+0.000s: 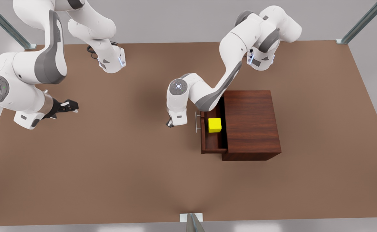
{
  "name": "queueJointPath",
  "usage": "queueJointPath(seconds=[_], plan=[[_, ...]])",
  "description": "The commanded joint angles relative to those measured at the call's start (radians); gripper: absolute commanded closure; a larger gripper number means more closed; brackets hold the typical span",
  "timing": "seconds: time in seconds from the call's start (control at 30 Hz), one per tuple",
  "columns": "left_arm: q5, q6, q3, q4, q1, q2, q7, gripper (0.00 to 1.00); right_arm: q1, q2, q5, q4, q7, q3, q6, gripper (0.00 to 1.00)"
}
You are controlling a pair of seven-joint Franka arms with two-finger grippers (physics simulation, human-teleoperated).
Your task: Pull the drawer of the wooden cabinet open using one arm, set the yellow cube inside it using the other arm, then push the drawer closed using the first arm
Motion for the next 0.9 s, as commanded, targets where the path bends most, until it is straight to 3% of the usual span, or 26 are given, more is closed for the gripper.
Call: queueJointPath(seconds=[0.0,0.3,0.53,0.87], plan=[[-0.021,0.062,-0.003,-0.005,0.013,0.002,-0.664,0.79,0.002,-0.001,0.010,-0.004,0.205,0.000,0.009,0.00],[-0.033,-0.085,-0.005,-0.039,0.079,0.002,-0.599,0.79,0.001,-0.001,0.012,-0.020,0.205,0.001,0.010,0.00],[-0.027,-0.012,-0.045,-0.180,0.141,-0.057,-0.576,0.79,0.001,0.004,0.012,-0.021,0.197,0.001,0.010,0.00],[-0.021,-0.039,-0.124,-0.186,0.268,-0.057,-0.452,0.79,0.001,0.005,0.012,-0.021,0.182,0.001,0.010,0.00]])
